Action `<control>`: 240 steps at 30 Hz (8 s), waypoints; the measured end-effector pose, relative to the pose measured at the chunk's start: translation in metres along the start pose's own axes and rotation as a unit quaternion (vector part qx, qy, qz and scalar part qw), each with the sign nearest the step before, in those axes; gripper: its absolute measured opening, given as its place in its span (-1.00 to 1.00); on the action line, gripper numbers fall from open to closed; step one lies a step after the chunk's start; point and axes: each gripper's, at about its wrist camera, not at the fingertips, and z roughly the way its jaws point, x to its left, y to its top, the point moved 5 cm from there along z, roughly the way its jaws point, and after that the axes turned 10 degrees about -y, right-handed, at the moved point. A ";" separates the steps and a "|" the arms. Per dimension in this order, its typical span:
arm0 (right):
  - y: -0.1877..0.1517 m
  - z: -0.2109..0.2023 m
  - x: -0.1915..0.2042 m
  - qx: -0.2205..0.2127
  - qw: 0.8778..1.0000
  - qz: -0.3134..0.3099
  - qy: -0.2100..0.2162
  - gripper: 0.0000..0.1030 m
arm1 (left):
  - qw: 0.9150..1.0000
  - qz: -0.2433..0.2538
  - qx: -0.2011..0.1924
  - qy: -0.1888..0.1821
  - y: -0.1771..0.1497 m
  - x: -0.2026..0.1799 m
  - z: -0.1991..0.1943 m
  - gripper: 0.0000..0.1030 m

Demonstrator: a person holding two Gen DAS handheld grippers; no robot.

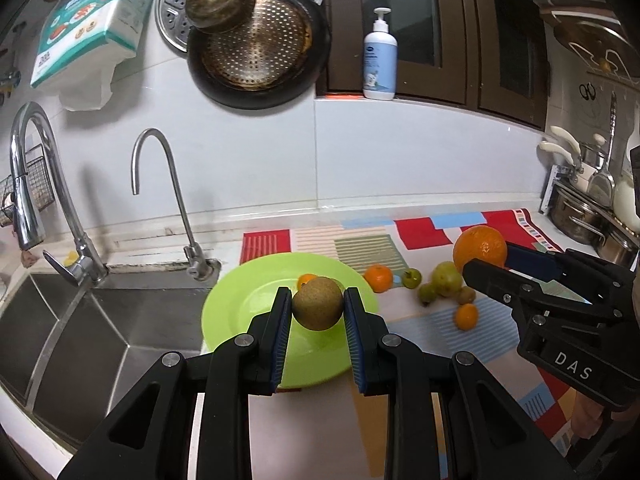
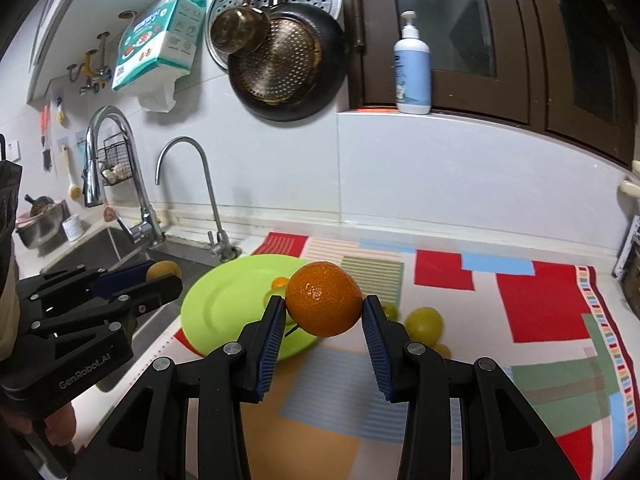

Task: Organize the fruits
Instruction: 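Carry the orange and the kiwi toward the light-green plate with both tools, then lower the orange and kiwi onto the plate and open both tools, then lift both open tools away from the plate back over the fruits, then grasp an orange with the left tool while the right tool grasps a brown kiwi, then carry the orange and the kiwi toward the light-green plate with both tools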

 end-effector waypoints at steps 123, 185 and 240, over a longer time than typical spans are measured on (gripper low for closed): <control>-0.029 0.045 -0.140 0.045 0.992 -0.116 0.030 0.22 | 0.996 0.071 0.037 -0.033 -0.019 -0.157 0.087 0.31; -0.068 0.132 -0.124 0.145 0.979 -0.087 0.115 -0.40 | 0.993 -0.002 0.108 -0.044 -0.030 -0.124 0.147 -0.36; 0.003 -0.006 -0.008 -0.002 0.996 -0.016 0.090 -0.40 | 0.999 -0.009 -0.038 -0.009 0.001 -0.031 -0.030 -0.36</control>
